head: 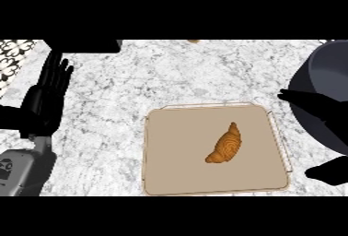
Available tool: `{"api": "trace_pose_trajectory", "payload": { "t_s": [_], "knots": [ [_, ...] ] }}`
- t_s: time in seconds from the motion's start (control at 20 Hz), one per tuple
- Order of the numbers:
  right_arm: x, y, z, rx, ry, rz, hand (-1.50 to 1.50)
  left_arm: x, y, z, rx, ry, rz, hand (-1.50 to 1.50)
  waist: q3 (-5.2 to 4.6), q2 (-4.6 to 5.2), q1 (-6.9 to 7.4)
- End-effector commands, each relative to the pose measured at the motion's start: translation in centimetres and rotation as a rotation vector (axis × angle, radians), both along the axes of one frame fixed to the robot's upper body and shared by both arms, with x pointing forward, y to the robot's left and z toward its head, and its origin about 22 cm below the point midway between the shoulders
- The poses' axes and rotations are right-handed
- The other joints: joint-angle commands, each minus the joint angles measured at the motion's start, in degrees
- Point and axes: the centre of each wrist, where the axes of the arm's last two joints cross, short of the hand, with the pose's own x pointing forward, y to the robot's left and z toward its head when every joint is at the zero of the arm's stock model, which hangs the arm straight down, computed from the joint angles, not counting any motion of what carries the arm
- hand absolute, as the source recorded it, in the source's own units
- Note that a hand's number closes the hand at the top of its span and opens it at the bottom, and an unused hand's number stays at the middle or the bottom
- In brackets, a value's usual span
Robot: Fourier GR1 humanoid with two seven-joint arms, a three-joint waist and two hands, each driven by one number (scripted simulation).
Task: Pick the croissant from the tray and place it in the pot
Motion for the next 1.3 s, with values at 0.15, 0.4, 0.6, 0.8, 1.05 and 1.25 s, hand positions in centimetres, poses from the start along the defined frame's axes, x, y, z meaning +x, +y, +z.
{"api": "trace_pose_trajectory", "payload": {
  "t_s": [0.15, 0.4, 0.6, 0.8, 1.05, 1.25],
  "knots": [
    [0.3, 5.6, 2.1, -0.168, 0.103, -0.003, -1.5, 0.6, -1.2, 0.0, -0.006, 0.008, -0.024, 0.0, 0.07, 0.18, 0.7],
    [0.6, 9.7, -2.0, -0.24, 0.21, -0.065, -1.5, 0.5, 0.8, 0.2, 0.0, -0.002, -0.005, 0.0, 0.09, 0.19, 0.75],
    [1.8, 10.9, -3.8, -0.255, 0.264, -0.108, -1.5, -0.3, -0.5, -1.0, -0.007, -0.003, -0.005, 0.0, 0.13, 0.11, 0.43],
    [2.9, 11.7, -5.3, -0.26, 0.323, -0.119, -1.5, -0.9, 0.1, 0.2, -0.011, -0.002, -0.004, 0.0, 0.15, 0.08, 0.66],
    [2.3, 13.0, -7.9, -0.258, 0.288, -0.08, -1.5, 0.1, 0.3, 0.1, 0.019, -0.001, 0.004, 0.0, 0.15, 0.09, 0.23],
    [1.8, 12.1, -8.6, -0.213, 0.249, -0.046, -1.5, -0.8, -0.5, -0.5, -0.013, -0.017, 0.008, 0.0, 0.16, 0.04, 0.16]
  ]
}}
